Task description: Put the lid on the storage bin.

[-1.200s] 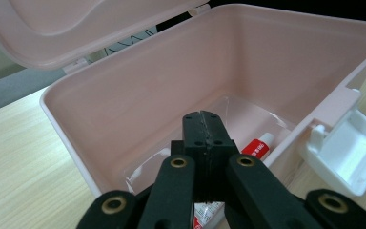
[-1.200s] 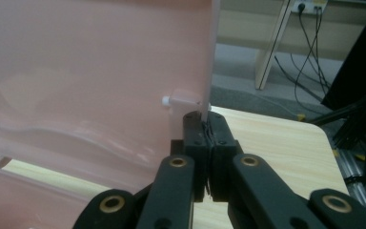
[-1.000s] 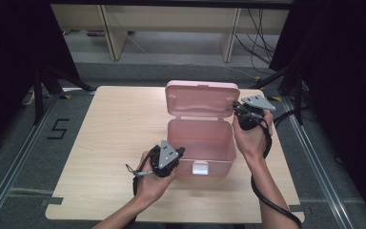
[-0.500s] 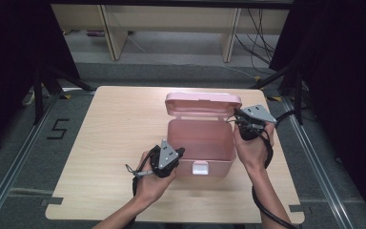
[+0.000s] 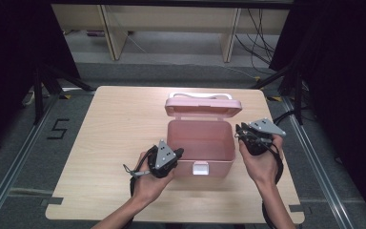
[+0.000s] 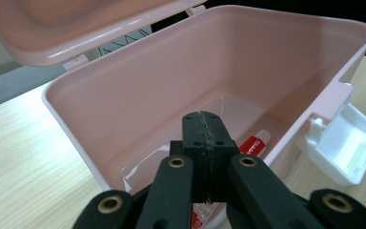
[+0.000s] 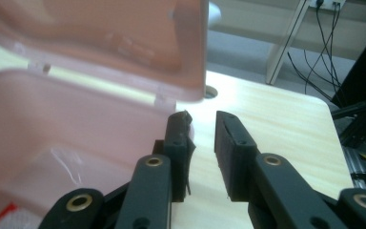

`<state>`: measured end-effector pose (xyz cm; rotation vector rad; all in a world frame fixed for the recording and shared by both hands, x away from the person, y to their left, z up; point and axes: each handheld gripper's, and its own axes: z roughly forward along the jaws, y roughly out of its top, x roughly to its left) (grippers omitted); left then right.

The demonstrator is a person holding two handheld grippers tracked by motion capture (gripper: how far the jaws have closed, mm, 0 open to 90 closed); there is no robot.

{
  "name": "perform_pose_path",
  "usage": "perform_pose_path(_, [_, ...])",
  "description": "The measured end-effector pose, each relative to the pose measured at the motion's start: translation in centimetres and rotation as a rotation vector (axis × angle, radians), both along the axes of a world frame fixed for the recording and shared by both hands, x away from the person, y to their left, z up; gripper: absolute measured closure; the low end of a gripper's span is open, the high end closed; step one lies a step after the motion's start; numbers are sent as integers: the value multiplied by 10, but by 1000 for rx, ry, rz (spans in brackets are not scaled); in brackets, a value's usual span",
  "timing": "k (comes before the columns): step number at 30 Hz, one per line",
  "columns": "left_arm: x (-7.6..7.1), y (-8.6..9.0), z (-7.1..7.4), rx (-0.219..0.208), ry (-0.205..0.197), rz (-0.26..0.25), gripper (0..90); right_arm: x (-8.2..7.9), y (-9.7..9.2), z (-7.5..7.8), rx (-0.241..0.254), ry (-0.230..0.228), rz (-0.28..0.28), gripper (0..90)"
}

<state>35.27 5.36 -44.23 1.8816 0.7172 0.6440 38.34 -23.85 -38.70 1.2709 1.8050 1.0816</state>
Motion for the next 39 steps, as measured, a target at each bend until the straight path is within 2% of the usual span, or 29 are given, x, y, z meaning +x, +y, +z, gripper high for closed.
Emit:
perform_pose_path(1, [0, 0, 0, 0, 1, -1, 887, -4, -2, -1, -3, 6, 3, 769])
perform_pose_path(3, [0, 0, 0, -4, 6, -5, 881, -9, -6, -3, 42, 29, 16, 792])
perform_pose_path(4, [-1, 1, 1, -5, 10, -7, 875, -11, -8, -4, 41, 24, 24, 814])
perform_pose_path(6, [-3, 2, 4, -26, 18, -16, 861, -17, -8, -5, 52, 52, 24, 862])
perform_pose_path(8, [-6, 5, 9, -41, 15, -30, 839, -21, -7, -9, 75, 79, 44, 900])
perform_pose_path(9, [-8, 7, 12, -50, 11, -34, 830, -22, -7, -12, 56, 84, 58, 900])
perform_pose_path(10, [-10, 9, 16, -57, 11, -36, 828, -26, -4, -14, 86, 111, 35, 900])
perform_pose_path(12, [-14, 13, 26, -88, 7, -40, 815, -27, -5, -19, 80, 118, 34, 900])
perform_pose_path(15, [-18, 20, 50, -120, -33, -55, 823, -30, -8, -23, 95, 94, 18, 900])
perform_pose_path(17, [-16, 25, 71, -135, -75, -58, 895, -32, -10, -24, 86, 110, -4, 900])
perform_pose_path(19, [-12, 27, 94, -143, -112, -50, 900, -34, -10, -28, 114, 140, -28, 900])
perform_pose_path(22, [0, 28, 124, -169, -147, -43, 900, -35, -14, -35, 106, 144, -22, 900])
perform_pose_path(23, [5, 27, 132, -173, -158, -40, 900, -38, -13, -35, 123, 167, -34, 900])
perform_pose_path(24, [11, 27, 140, -179, -167, -35, 900, -37, -15, -38, 119, 152, -18, 900])
perform_pose_path(25, [16, 27, 147, -192, -174, -30, 900, -39, -14, -37, 124, 164, -36, 900])
perform_pose_path(26, [22, 27, 153, -199, -179, -26, 900, -39, -16, -39, 113, 146, -28, 900])
perform_pose_path(27, [28, 27, 159, -205, -179, -20, 900, -41, -15, -39, 126, 157, -41, 900])
perform_pose_path(28, [33, 26, 163, -214, -182, -15, 900, -41, -17, -40, 109, 160, -44, 900])
perform_pose_path(29, [39, 25, 167, -220, -177, -13, 900, -42, -16, -41, 129, 175, -52, 900])
perform_pose_path(30, [45, 25, 170, -230, -161, -11, 900, -42, -19, -41, 94, 176, -47, 900])
perform_pose_path(31, [50, 24, 173, -239, -143, -12, 900, -42, -18, -44, 127, 182, -45, 900])
perform_pose_path(32, [54, 22, 174, -240, -128, -13, 900, -43, -20, -45, 88, 188, -45, 900])
perform_pose_path(34, [63, 19, 175, -229, -95, -10, 900, -43, -17, -48, 106, 192, -38, 900])
perform_pose_path(35, [66, 17, 174, -227, -78, -10, 900, -45, -17, -48, 90, 197, -31, 900])
perform_pose_path(36, [69, 16, 173, -225, -65, -8, 900, -46, -13, -49, 120, 219, -54, 900])
perform_pose_path(37, [71, 15, 172, -215, -54, -9, 900, -47, -12, -49, 114, 225, -49, 900])
perform_pose_path(38, [73, 13, 171, -212, -41, -12, 900, -46, -13, -51, 115, 199, -33, 900])
perform_pose_path(39, [74, 12, 169, -207, -30, -12, 900, -47, -13, -51, 88, 197, -31, 900])
